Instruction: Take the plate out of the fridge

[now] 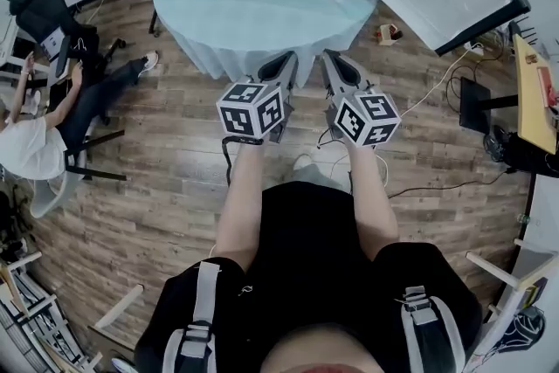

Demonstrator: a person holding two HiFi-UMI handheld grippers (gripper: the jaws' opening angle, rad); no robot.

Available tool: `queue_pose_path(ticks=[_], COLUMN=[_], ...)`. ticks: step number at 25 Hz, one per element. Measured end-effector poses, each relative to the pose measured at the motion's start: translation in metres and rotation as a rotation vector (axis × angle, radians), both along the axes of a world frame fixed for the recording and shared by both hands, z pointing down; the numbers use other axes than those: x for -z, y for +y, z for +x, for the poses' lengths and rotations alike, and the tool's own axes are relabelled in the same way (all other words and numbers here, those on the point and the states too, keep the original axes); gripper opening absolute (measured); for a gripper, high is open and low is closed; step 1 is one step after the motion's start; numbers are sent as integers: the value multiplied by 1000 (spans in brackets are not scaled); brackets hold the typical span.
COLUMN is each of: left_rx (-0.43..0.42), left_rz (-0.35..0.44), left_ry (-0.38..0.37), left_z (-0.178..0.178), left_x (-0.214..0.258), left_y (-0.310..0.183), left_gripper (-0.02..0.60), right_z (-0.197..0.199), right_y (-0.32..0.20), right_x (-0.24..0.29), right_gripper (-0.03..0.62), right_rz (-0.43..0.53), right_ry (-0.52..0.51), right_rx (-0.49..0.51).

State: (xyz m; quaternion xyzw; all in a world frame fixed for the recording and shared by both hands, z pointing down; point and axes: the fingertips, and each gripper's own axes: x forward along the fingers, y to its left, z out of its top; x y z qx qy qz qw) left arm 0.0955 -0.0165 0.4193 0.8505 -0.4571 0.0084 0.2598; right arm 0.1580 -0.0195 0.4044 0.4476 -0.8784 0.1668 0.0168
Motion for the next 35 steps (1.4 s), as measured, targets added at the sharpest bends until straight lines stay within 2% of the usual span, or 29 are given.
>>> queue_pose_path(ticks=[10, 18, 23, 29, 35], left_rx=[2, -16, -67, -120, -102], left_rz=[74, 37, 51, -1, -64], left_ry=[10, 64, 57, 64, 62], left_z=[26, 45, 67, 80, 53], left_x=[33, 18, 23, 5, -24], left_y=[-32, -75, -111, -150, -200], left_gripper=[2, 2, 2, 2, 2], right_z=[46, 96, 130, 110, 83], right_y=[-25, -44, -72, -107, -163], right_x=[21, 6, 9, -11, -29], right_gripper=[3, 3, 3, 5, 3], right_rz=[53, 26, 15, -51, -99], right_ry=[-29, 9, 6, -15, -42], right_rx=[-37, -134, -221, -196, -174])
